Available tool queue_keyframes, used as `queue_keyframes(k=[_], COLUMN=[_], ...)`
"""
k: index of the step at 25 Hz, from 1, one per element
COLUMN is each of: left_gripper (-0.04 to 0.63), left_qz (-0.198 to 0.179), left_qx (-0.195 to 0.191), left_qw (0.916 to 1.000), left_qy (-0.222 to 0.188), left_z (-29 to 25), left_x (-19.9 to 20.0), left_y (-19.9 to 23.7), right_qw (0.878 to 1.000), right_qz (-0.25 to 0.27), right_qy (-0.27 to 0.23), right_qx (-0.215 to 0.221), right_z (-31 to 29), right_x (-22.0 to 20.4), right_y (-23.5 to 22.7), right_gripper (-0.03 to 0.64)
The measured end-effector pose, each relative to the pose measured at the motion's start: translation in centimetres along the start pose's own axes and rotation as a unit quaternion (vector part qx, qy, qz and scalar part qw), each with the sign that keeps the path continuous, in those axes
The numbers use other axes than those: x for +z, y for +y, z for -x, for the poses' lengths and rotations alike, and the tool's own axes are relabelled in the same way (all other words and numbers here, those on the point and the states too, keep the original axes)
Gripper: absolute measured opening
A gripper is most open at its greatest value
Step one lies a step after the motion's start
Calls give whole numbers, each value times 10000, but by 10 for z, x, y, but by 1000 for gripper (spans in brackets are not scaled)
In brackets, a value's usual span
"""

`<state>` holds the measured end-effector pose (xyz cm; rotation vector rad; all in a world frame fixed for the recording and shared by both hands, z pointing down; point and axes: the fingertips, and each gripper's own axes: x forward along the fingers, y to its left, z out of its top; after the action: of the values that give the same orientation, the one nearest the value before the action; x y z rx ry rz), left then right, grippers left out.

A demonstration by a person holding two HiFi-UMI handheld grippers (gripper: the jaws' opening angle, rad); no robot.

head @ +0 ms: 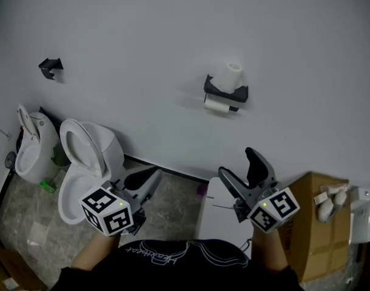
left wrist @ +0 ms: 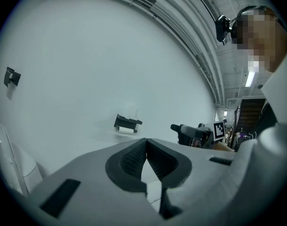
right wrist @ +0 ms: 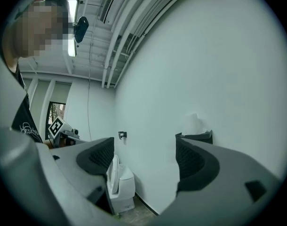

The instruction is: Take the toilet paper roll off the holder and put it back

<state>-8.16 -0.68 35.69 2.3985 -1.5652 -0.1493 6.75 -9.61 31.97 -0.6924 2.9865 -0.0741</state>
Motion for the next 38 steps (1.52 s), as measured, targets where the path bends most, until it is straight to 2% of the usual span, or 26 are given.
queue_keyframes(k=[8,18,28,38], left_gripper=[5,5,5,5], left_qz=[-43,-144,-244,-319], left_qx=[-299,-802,-1383,-1941], left_qw=[9995,9966,9899,9802], left_qy=[20,75,186,233], left_z=[-31,-105,-181,-234], left_x=[6,35,77,95], left_y=[14,74,130,159], right_qw=[9995,9969,9911,9808], right_qz=[181,306,375,585], right_qy=[-88,-132,-59,95], right_qx=[-261,-714,-1277,-1857], right_z=[-17,-75,-137,-172], right_x=[12,23,36,46], right_y=[-26,-84,-146,-195], right_gripper=[403,403,402,396])
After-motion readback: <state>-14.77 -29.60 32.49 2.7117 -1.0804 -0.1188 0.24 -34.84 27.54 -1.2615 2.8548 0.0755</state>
